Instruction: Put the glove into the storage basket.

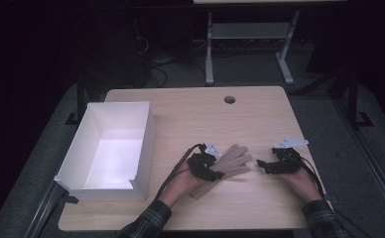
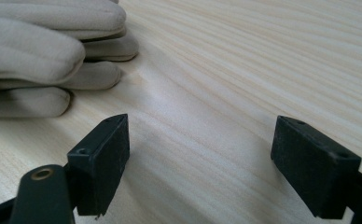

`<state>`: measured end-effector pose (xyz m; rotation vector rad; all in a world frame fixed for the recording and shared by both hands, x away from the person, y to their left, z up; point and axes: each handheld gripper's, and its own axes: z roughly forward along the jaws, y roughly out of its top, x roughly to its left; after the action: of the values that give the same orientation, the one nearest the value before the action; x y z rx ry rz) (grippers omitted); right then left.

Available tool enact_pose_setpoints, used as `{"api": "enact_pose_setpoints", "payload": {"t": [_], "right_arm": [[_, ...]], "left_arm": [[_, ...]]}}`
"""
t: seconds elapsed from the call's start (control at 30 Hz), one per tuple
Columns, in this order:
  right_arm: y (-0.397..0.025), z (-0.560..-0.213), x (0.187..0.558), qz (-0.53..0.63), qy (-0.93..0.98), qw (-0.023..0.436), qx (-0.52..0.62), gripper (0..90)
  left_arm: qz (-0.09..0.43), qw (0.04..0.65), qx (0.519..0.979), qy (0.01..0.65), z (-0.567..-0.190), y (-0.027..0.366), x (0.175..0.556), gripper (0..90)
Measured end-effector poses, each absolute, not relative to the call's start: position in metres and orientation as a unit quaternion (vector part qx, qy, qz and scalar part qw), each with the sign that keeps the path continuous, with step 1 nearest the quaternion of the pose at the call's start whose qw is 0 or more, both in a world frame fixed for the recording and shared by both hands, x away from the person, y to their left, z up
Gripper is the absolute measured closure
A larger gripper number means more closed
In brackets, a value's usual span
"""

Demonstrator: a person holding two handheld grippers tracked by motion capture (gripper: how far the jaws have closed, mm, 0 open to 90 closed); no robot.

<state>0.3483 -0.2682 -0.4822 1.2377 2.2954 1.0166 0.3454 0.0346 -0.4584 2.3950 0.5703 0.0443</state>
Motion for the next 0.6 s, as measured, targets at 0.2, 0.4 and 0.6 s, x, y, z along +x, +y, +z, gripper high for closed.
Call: {"api": "enact_pose_setpoints", "payload": {"t": [0.2,0.4,0.6], "right_arm": [[-0.268,-0.482,0.348,0.358,0.808,0.17,0.436,18.7],[-0.268,-0.482,0.348,0.358,0.808,0.169,0.436,18.2],[-0.268,-0.482,0.348,0.358,0.808,0.169,0.436,18.1]], "left_arm": [[0.003,0.331,0.916,0.227,-0.456,0.035,0.346,69.0],[-0.01,0.33,0.912,0.245,-0.449,0.037,0.347,69.6],[-0.008,0.338,0.905,0.259,-0.426,0.048,0.348,69.5]]}}
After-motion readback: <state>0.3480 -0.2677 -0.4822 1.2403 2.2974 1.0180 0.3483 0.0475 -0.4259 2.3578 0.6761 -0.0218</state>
